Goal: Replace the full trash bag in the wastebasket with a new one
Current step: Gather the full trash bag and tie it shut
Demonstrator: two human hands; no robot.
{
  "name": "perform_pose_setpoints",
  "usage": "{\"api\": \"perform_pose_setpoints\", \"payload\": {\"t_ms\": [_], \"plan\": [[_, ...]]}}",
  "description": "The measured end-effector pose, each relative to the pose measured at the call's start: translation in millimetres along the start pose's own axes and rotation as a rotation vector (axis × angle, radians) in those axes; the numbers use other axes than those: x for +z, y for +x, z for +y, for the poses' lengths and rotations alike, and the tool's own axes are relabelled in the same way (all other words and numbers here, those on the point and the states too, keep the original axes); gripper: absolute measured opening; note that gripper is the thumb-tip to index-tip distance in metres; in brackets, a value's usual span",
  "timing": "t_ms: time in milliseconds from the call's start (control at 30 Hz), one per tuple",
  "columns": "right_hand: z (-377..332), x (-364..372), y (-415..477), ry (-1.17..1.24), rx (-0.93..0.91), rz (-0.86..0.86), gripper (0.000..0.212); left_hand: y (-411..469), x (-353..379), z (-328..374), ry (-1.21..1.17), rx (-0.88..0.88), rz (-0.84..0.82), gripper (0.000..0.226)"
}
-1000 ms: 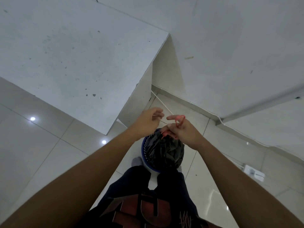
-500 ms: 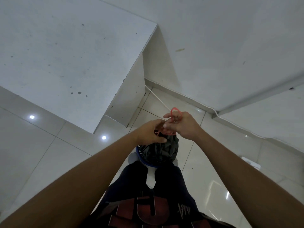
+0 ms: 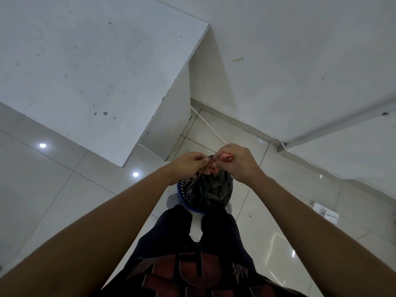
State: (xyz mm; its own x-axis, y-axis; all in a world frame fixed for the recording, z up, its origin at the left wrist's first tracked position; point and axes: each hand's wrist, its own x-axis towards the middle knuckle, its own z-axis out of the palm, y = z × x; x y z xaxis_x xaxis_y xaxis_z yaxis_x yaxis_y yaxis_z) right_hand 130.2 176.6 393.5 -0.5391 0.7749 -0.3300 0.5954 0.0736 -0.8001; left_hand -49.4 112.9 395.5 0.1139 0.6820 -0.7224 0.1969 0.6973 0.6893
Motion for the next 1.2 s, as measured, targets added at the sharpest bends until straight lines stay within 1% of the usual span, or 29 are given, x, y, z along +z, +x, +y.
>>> {"api": "perform_pose_setpoints", "payload": {"t_ms": [33, 100, 167, 233, 300, 400, 467, 533, 600, 667, 733, 800, 833, 933, 1033, 1100, 1200], "plan": [[-1, 3, 2, -0.047, -0.027, 0.031, 0.013, -2, -1, 2, -0.029, -0.051, -0.043, 0.028], [-4, 12, 5, -0.068, -0.076, 0.072, 0.014, -3, -3, 5, -0.099, -0.125, -0.121, 0.036], [-8, 20, 8, -0.044, -0.126, 0.129, 0.016, -2, -6, 6, -0.228, -0.167, -0.134, 0.039], [-11, 26, 10, -0.027, -0.168, 0.183, 0.015, -1, -10, 7, -0.349, -0.17, -0.074, 0.032], [-13, 29, 11, -0.007, -0.165, 0.219, 0.015, 0, -13, 7, -0.44, -0.146, 0.002, 0.023], [-15, 28, 14, 0.042, -0.073, 0.244, 0.017, 2, -18, 8, -0.569, -0.095, 0.107, 0.013], [-17, 26, 15, 0.118, -0.019, 0.242, 0.02, 2, -21, 10, -0.546, -0.064, 0.157, 0.018], [-21, 23, 16, 0.195, 0.017, 0.223, 0.019, 4, -23, 10, -0.517, -0.048, 0.163, 0.032], [-26, 22, 18, 0.324, 0.069, 0.209, 0.017, 6, -24, 8, -0.438, -0.05, 0.125, 0.048], [-30, 22, 22, 0.485, 0.127, 0.222, 0.017, 6, -22, 6, -0.281, -0.008, 0.045, 0.054], [-32, 22, 26, 0.598, 0.176, 0.24, 0.017, 4, -18, 7, -0.144, 0.077, -0.004, 0.042], [-30, 22, 27, 0.691, 0.223, 0.239, 0.019, 3, -15, 9, 0.005, 0.151, 0.045, 0.024], [-28, 22, 26, 0.703, 0.24, 0.232, 0.02, 3, -16, 9, 0.075, 0.174, 0.092, 0.019], [-22, 22, 21, 0.664, 0.264, 0.203, 0.028, 2, -22, 6, 0.182, 0.196, 0.176, 0.018], [-21, 23, 16, 0.657, 0.291, 0.172, 0.023, -1, -26, 2, 0.265, 0.197, 0.212, 0.017], [-20, 22, 14, 0.655, 0.319, 0.147, 0.019, -2, -28, 0, 0.265, 0.181, 0.223, 0.018], [-17, 19, 12, 0.69, 0.352, 0.09, 0.018, -4, -29, 0, 0.131, 0.167, 0.195, 0.018]]}}
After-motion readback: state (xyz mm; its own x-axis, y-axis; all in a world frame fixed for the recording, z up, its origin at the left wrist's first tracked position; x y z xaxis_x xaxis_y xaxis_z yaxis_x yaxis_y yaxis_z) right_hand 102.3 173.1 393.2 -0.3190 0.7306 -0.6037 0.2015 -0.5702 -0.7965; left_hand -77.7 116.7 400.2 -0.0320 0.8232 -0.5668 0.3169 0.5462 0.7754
